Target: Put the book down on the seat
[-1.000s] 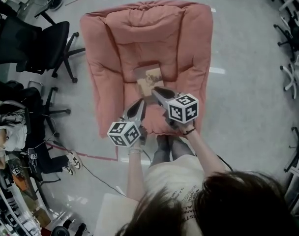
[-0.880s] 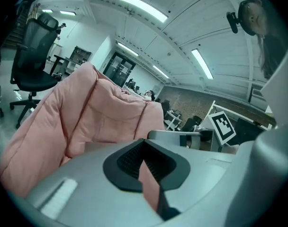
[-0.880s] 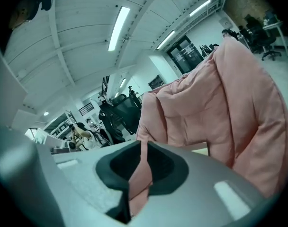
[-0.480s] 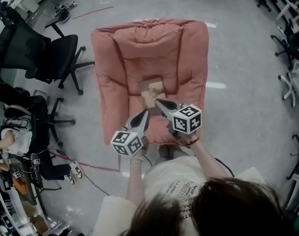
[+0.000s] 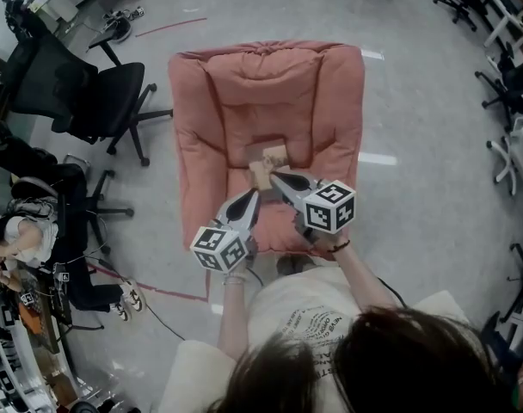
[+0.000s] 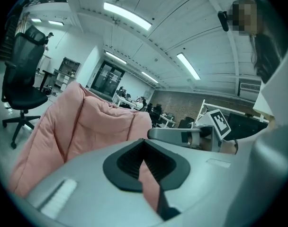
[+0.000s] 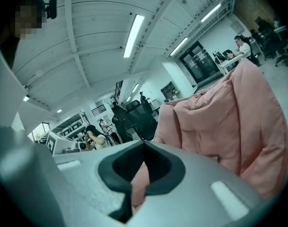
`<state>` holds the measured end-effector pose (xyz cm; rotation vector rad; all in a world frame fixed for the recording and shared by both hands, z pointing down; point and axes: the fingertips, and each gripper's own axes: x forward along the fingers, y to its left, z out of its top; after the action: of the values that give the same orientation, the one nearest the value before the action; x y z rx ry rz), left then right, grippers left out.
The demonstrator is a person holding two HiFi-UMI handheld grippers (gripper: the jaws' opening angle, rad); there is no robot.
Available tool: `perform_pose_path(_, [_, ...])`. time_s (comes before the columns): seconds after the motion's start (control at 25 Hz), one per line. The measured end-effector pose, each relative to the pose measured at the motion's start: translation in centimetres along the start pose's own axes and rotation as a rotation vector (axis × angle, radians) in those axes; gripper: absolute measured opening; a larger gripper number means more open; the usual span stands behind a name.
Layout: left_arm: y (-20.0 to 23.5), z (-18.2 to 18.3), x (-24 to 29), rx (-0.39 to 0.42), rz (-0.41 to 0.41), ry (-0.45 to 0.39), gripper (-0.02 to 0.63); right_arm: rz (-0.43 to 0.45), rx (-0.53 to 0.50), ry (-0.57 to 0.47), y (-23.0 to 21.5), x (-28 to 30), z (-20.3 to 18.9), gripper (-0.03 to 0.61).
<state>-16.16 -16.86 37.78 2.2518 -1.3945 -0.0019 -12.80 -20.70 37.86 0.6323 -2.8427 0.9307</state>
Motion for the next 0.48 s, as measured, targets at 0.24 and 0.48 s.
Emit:
perform_pose_path(0.24, [0.0,1.0,-0.6,0.02,0.005,-0.025,-0.009,0.031,-0.043,-0.005,1.3,-0.2,1.1,0.003])
perform_pose_path(0.48, [-0.2,0.9,-1.0,0.049,-0.008,-0.019,-0.009,0.038,-0.08,-0.004,2.0,-0.4,0.9,0.003])
